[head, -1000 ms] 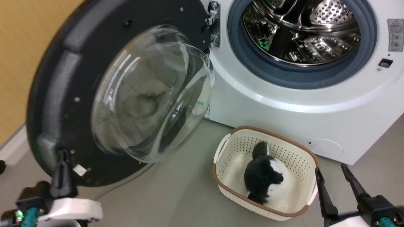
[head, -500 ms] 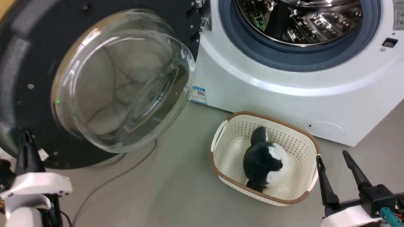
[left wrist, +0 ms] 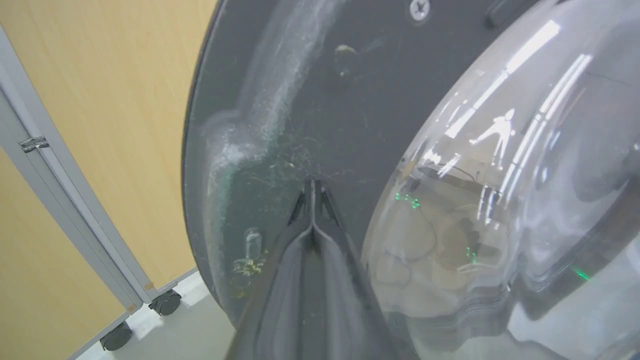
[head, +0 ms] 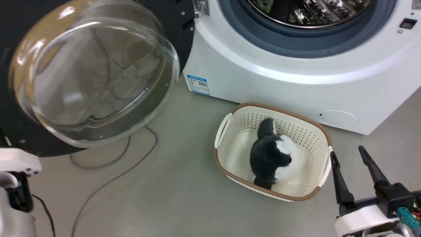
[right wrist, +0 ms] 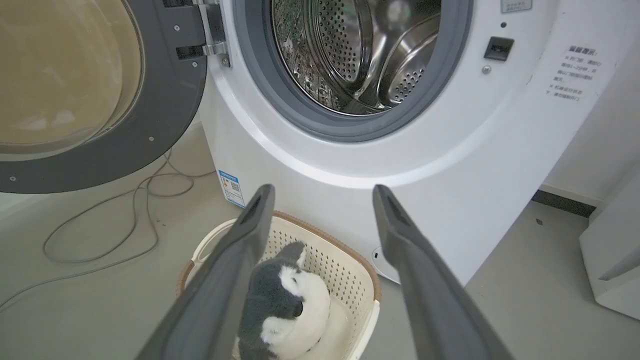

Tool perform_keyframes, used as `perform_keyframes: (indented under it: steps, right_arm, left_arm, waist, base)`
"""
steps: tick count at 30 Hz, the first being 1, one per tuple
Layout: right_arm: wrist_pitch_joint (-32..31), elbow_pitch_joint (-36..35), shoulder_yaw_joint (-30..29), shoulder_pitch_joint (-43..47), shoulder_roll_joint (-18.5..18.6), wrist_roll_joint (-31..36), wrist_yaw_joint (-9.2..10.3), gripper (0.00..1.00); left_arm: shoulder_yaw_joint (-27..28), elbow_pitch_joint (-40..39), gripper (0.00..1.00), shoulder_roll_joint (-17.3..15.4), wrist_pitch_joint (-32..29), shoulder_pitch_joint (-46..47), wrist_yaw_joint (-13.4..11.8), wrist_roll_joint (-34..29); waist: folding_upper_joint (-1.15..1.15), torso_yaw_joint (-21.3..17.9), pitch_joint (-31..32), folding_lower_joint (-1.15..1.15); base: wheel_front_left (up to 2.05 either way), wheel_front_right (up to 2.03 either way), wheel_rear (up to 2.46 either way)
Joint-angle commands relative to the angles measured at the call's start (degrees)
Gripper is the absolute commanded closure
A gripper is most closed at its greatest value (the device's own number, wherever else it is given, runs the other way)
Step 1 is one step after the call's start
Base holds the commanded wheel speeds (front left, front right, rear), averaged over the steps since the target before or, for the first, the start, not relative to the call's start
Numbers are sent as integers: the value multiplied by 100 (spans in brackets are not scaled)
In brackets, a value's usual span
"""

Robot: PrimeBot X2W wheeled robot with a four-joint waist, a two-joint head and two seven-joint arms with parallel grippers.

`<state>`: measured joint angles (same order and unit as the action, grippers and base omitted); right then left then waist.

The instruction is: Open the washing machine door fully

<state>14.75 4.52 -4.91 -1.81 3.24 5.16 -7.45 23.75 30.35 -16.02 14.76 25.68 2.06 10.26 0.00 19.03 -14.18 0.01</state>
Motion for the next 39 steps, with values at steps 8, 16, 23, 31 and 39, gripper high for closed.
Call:
perform_keyframes:
  steps: [8, 16, 23, 31, 39]
  right_arm:
    - [25, 14, -20, -164, 16, 9, -3, 0]
    - [25, 57, -40, -154, -3, -25, -3, 0]
    - [25, 93, -63, -24, -27, -120, -3, 0]
    - [25, 160, -19, 204, -34, -361, -3, 0]
    - [25, 189, -2, 465, -35, -531, -3, 0]
  left_arm:
    - [205, 756, 100, -361, 24, 541, 42, -57]
    - [192, 625, 100, -364, 24, 421, 151, -224]
    - [196, -120, 100, -141, 24, -139, 274, -375]
    - [21, -950, 40, 114, 24, -883, 406, -574]
    - [-332, -1848, 0, 556, 24, -1726, 428, -817]
  waist:
    - [0, -130, -84, -1]
    - [0, -188, 77, -1]
    - [0, -201, 504, -1]
    - [0, -251, 1060, -1]
    - [0, -445, 1456, -1]
  base:
    - [0, 0, 0]
    - [0, 0, 0]
    - [0, 0, 0]
    - [0, 0, 0]
    - [0, 0, 0]
